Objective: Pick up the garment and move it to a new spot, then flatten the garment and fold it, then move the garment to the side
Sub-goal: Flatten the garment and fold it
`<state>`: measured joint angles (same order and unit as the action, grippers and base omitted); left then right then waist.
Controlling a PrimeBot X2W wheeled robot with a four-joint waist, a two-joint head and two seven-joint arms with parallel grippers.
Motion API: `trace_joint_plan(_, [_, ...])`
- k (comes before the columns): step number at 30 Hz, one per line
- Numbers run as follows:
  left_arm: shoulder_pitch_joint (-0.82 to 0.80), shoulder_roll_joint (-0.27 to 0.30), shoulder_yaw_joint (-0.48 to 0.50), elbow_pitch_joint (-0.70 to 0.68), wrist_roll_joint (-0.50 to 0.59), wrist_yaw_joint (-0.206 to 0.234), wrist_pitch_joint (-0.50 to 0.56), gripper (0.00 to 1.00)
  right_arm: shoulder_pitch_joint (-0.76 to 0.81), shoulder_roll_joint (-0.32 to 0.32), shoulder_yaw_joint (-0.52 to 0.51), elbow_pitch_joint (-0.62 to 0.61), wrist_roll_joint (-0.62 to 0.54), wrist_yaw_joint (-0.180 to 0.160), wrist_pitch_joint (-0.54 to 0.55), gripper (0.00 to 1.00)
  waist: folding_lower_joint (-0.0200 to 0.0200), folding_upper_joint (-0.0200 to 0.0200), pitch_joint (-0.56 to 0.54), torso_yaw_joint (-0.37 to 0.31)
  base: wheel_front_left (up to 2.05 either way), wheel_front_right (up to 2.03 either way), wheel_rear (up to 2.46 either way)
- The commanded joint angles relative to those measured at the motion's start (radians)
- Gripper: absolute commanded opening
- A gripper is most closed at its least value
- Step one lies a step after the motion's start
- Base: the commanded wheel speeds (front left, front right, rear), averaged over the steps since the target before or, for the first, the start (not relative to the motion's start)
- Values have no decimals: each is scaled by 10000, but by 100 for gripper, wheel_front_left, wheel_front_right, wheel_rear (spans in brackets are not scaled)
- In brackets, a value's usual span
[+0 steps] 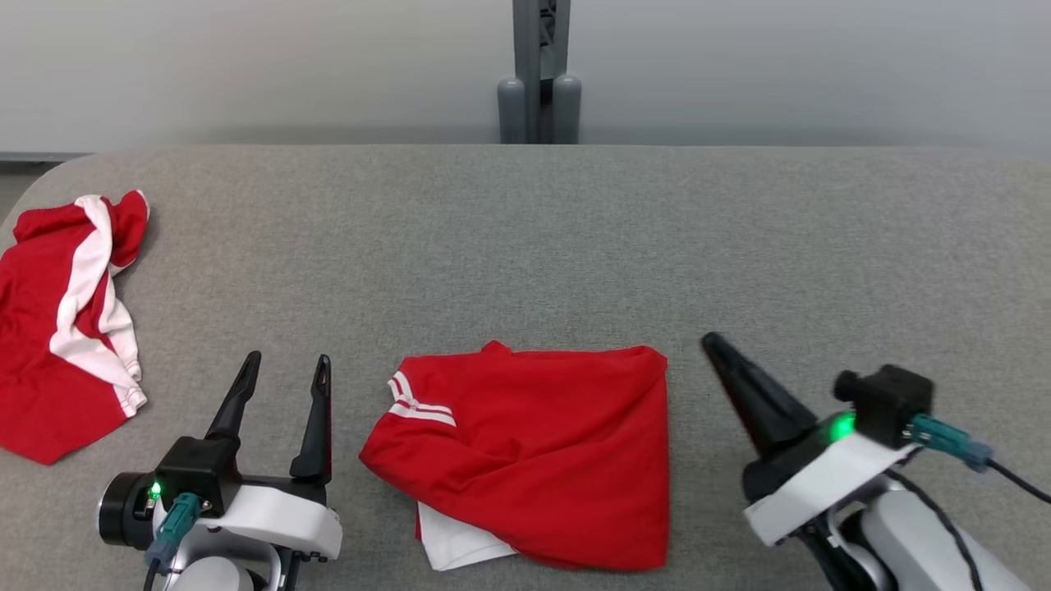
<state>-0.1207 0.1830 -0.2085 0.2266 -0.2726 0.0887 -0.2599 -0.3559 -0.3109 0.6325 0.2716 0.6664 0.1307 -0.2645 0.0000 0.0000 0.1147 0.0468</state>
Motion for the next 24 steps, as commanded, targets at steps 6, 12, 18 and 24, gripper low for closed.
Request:
trace_joint_plan(6, [125,206,36,-135,88,90,92,100,989,307,-2230,-461,-1263,2,38,100,0,0,-236,-251,0,0,0])
trace_joint_plan(12, [405,394,37,-283,137,233,203,100,1920,708,-4069,-914,-2317,2,398,100,0,0,-583,-360,0,0,0])
trace_joint_plan(18, [848,532,61,-481,132,384,353,100,2951,1026,-5460,-1339,-3357,2,958,100,0,0,-1000,-456,0,0,0])
trace_joint_plan(24, [1166,712,17,-736,160,473,534,100,3702,1248,-6324,-1645,-3949,2,1343,100,0,0,-1232,-480,0,0,0])
